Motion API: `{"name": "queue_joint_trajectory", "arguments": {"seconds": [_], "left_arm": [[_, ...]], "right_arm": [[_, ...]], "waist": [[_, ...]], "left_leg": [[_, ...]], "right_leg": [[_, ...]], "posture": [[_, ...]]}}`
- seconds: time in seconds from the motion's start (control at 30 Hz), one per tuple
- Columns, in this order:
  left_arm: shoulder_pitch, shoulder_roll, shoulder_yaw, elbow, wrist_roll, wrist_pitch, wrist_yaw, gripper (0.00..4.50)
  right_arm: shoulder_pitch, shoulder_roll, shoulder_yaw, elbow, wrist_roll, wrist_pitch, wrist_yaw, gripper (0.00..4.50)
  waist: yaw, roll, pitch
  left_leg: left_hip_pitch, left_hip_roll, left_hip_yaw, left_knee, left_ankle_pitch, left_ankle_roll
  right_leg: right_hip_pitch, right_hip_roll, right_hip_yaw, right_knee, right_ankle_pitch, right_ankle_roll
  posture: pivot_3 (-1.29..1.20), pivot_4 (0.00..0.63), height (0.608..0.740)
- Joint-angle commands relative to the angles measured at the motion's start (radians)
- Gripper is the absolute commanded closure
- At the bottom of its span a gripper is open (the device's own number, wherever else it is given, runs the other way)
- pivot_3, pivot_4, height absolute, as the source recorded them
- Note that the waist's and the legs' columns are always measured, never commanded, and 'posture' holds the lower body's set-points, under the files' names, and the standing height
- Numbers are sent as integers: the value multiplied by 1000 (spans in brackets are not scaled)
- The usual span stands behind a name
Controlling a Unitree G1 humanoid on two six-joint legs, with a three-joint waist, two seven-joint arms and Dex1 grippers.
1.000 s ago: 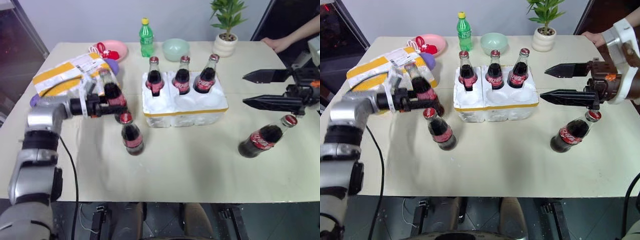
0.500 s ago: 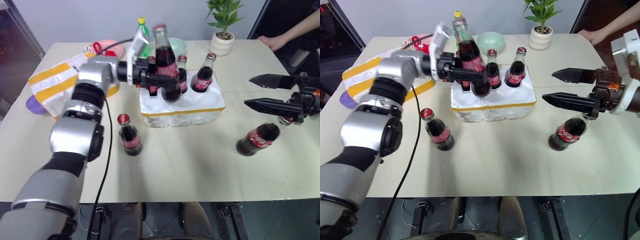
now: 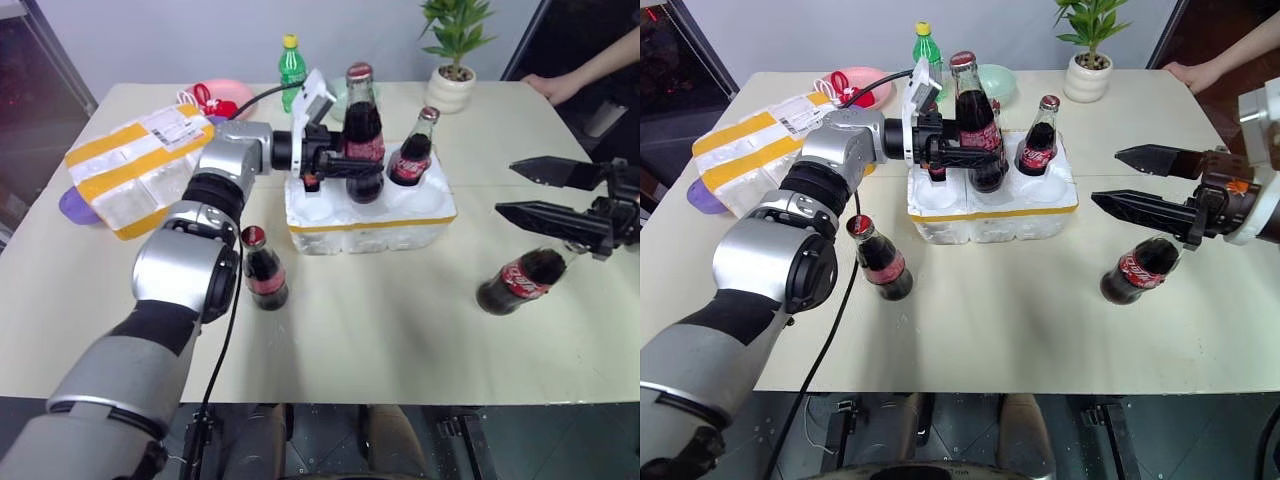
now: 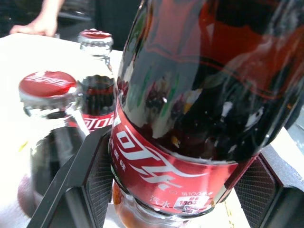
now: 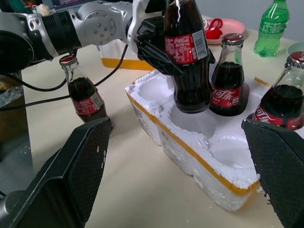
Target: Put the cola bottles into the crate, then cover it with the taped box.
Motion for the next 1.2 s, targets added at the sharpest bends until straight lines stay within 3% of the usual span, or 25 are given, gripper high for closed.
{"name": "queue_joint_trajectory", "arguments": {"seconds": [0.03, 0.3, 0.37, 0.43, 0.7, 0.8, 0.93, 1.07, 1.2], "left_arm": [[-2, -6, -3, -25, 24, -23, -19, 1670], [25, 14, -18, -39, 64, -13, -85, 1670], [32, 15, -25, -42, 77, -20, -88, 568], [32, 16, -27, -43, 84, -16, -92, 32], [11, 74, 10, -82, 57, 19, -140, 32], [-5, 147, 47, -139, 17, 100, -174, 32], [49, 263, 66, -349, -57, 248, -244, 32], [285, 518, 107, -820, -226, 526, -252, 32], [552, 706, 204, -1106, -293, 658, -199, 32]], "right_arm": [[-14, -1, -21, -13, 11, -31, -8, 0], [-42, 8, 11, 16, 3, -60, -29, 0], [-47, 10, 16, 21, 0, -65, -34, 0], [-52, 10, 20, 26, 1, -69, -39, 0], [-54, -12, 58, 49, -34, -100, 9, 0], [-82, -13, 90, 73, -50, -113, 25, 0], [-107, -11, 130, 93, -70, -131, 53, 0], [-146, -1, 179, 132, -93, -148, 85, 0], [-168, 4, 211, 166, -114, -165, 111, 0]], "waist": [[0, 0, 0], [-10, 0, 0], [-10, 0, 0], [-6, 0, 0], [-1, 0, 0], [-11, 0, 0], [-24, 1, 0], [-49, 2, -1], [-55, 2, -1]], "left_leg": [[0, 0, 0, 0, 0, 0], [1, 0, 0, -1, 0, 0], [1, 0, 0, -1, 0, 0], [1, 0, 0, -1, 0, 0], [1, 0, 0, 1, 0, 0], [1, 0, 0, 0, 0, 0], [1, 0, 0, -1, 0, 0], [2, 1, 0, -2, 0, 0], [3, 2, 0, -1, 0, 0]], "right_leg": [[0, 0, 0, 0, 0, 0], [0, 0, 0, 0, 0, 0], [0, 0, 0, 0, 0, 0], [0, 0, 0, 0, 0, 0], [1, 0, 0, 0, 0, 0], [0, 0, 0, 1, 0, 0], [0, 0, 0, 1, 0, 0], [0, 1, 2, 1, 0, 0], [0, 2, 2, 2, 0, -1]], "posture": [[0, 150, 739], [0, 150, 739], [0, 150, 739], [0, 150, 739], [0, 150, 739], [0, 150, 739], [0, 150, 739], [0, 150, 739], [0, 150, 739]]}}
